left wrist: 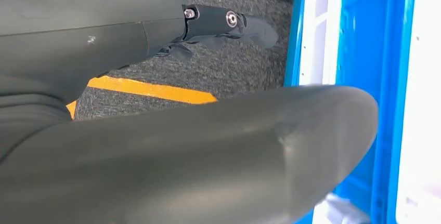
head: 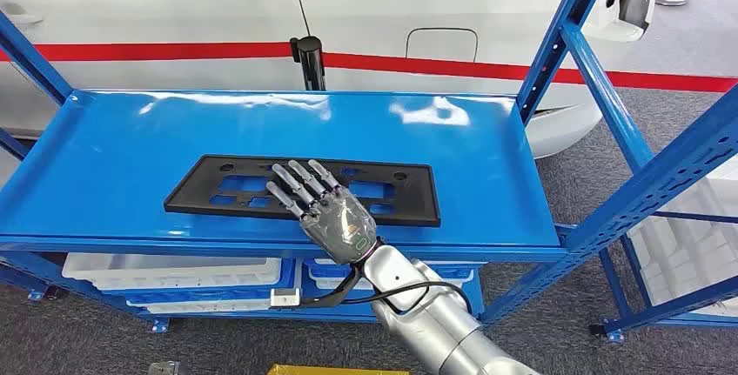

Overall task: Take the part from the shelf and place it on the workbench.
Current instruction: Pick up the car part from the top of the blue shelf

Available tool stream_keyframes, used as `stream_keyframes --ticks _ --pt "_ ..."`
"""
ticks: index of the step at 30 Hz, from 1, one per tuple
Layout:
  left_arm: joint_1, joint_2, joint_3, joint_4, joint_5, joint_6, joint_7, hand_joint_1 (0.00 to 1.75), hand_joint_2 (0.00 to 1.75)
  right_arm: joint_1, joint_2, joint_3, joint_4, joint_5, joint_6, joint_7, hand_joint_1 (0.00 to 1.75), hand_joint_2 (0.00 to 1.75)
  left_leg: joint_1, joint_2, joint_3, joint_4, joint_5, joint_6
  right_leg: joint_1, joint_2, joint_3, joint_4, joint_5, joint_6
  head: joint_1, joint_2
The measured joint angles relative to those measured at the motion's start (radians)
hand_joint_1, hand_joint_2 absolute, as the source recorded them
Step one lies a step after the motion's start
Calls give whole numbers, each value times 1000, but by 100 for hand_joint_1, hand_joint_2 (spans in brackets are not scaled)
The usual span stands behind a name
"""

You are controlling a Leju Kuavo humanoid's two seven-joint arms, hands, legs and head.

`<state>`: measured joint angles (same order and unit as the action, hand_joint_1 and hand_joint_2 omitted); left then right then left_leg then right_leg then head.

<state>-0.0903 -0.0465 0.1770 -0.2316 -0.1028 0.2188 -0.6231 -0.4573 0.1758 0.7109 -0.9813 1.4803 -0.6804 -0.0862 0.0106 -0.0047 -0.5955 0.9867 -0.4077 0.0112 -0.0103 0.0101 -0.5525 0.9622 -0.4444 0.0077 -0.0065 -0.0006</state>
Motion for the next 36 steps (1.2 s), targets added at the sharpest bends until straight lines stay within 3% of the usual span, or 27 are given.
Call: stream_keyframes --ticks 2,3,6,7,8,9,11,13,16,18,21,22,23,24,26,28,32,36 --pt "0 -1 0 0 0 0 0 0 0 -2 1 -1 1 0 0 0 0 175 3 1 7 -9 5 8 0 -2 -12 21 -11 1 1 0" --pt "-1 -1 0 0 0 0 0 0 0 -4 2 -2 2 0 0 0 0 175 4 2 12 -16 8 16 1 -3 -31 58 -28 0 2 0" --pt "-2 -2 0 0 0 0 0 0 0 -5 -2 -4 10 -1 0 1 0 175 1 1 14 -19 8 27 0 -4 -143 266 -105 -10 4 0" --pt "-2 -2 0 0 0 0 0 0 0 -3 -5 -5 13 -1 0 1 0 175 0 0 14 -19 7 28 -1 -4 -170 309 -114 -8 4 0" --pt "-2 -2 0 0 0 0 0 0 0 -2 -6 -5 15 -1 0 1 0 175 -1 -2 15 -18 6 28 -1 -5 -178 312 -106 -1 4 0" --pt "-1 -2 0 0 0 0 0 0 0 -2 -7 -5 17 -1 0 1 0 175 -1 -3 16 -18 5 26 -1 -5 -162 269 -83 7 4 0" --pt "-2 -3 0 0 0 0 0 0 0 -5 -6 -5 19 -1 0 1 0 175 -3 -6 17 -13 -1 19 -1 -7 -91 118 -21 16 4 0" --pt "-1 -3 0 0 0 0 0 0 0 -7 -5 -5 20 -1 0 1 0 175 -7 -6 17 -5 -9 8 0 -9 -43 23 15 8 3 0" --pt "-2 -2 0 1 -2 0 4 0 0 -11 3 -5 27 0 1 0 0 175 -2 -5 17 1 -17 -8 -2 -8 -34 10 23 -13 3 0" --pt "-3 -2 0 1 -5 0 6 0 0 -18 16 -5 37 -1 4 0 0 175 3 -2 1 42 -43 -21 -9 -7 -27 6 24 -25 0 0" --pt "-2 -2 1 1 -9 0 11 0 0 -25 35 -4 59 -3 10 -3 0 175 11 0 -87 221 -128 -37 -8 -6 -20 6 21 -38 -3 0" --pt "-2 -1 1 2 -9 0 12 0 0 -27 40 -3 68 -6 10 -4 0 175 12 0 -115 266 -139 -40 -7 -6 -19 6 20 -39 -3 0" --pt "-2 -1 2 2 -9 1 13 0 0 -28 43 -3 77 -9 11 -4 0 175 14 1 -128 277 -131 -42 -6 -5 -18 6 19 -40 -3 0" --pt "-2 -1 2 2 -8 2 13 0 0 -31 47 -3 86 -12 11 -2 0 175 15 1 -120 249 -103 -41 -6 -4 -17 6 18 -39 -3 0" --pt "-3 -1 3 2 -8 6 13 0 0 -48 58 -3 115 -18 12 16 0 175 15 1 -57 111 -30 -34 -4 0 -12 6 15 -36 -3 0" --pt "-7 -2 7 2 -10 12 14 0 0 -74 66 -6 164 -26 7 40 0 175 11 0 -9 12 7 -26 4 2 -11 8 9 -30 -2 0" --pt "-13 -3 13 2 -18 28 30 0 0 -114 72 -18 262 -42 -4 53 0 175 3 -2 -4 0 8 -28 10 0 -16 11 4 -28 -1 0" --pt "-15 -3 16 2 -19 34 35 0 0 -136 79 -27 322 -46 -8 53 0 175 -5 -2 -6 0 9 -19 7 -1 -15 8 7 -22 -1 0"
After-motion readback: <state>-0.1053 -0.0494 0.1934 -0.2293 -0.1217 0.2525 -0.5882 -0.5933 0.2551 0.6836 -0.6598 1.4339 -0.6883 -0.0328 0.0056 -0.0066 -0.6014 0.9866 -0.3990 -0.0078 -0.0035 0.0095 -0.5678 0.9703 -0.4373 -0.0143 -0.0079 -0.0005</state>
